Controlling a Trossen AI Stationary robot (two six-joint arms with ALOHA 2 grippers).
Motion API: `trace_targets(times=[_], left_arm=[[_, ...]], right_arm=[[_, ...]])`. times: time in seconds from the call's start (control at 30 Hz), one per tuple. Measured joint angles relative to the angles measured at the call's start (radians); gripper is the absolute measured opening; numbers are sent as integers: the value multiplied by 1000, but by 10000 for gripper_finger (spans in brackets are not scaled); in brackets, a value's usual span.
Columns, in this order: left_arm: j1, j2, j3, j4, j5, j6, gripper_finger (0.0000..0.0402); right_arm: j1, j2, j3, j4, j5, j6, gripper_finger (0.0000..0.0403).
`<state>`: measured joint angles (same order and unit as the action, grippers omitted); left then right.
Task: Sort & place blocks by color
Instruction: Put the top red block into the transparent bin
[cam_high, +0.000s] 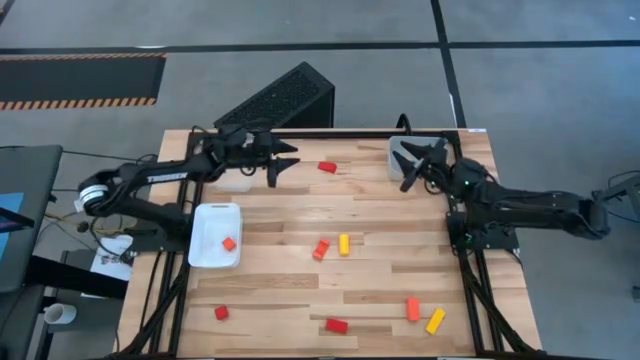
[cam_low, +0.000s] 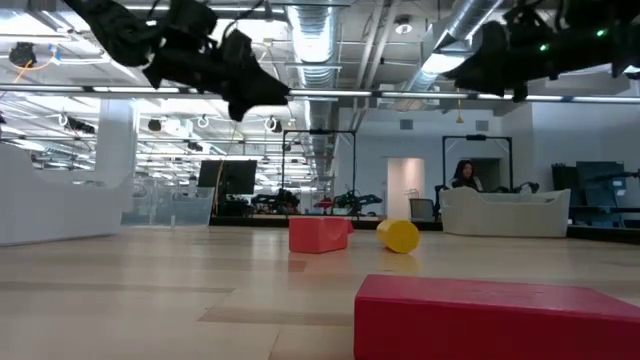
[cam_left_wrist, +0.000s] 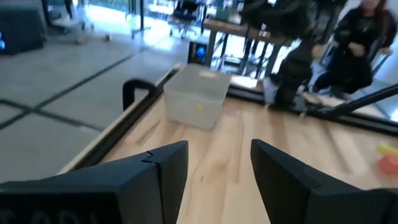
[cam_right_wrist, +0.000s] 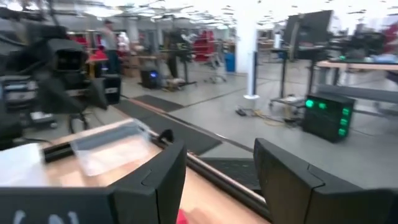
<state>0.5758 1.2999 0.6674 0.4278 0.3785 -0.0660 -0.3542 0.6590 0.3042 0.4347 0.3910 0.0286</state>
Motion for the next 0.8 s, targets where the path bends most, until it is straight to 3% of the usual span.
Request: trace_targets(times=[0.2,0.37,0.53,0.8], left_arm=[[-5,126,89,-51,11,26,161],[-2,228,296,-340,-13,182,170],[-9,390,536,-645,-110,377,208],[-40,632,801,-830,-163,574,274]], right_arm=[[-86,60,0,34,-11,1,209],[-134,78,0,36,-120,38,209],[-143,92,0,28,-173,92,209],[-111,167,0,11,-229,179,209]])
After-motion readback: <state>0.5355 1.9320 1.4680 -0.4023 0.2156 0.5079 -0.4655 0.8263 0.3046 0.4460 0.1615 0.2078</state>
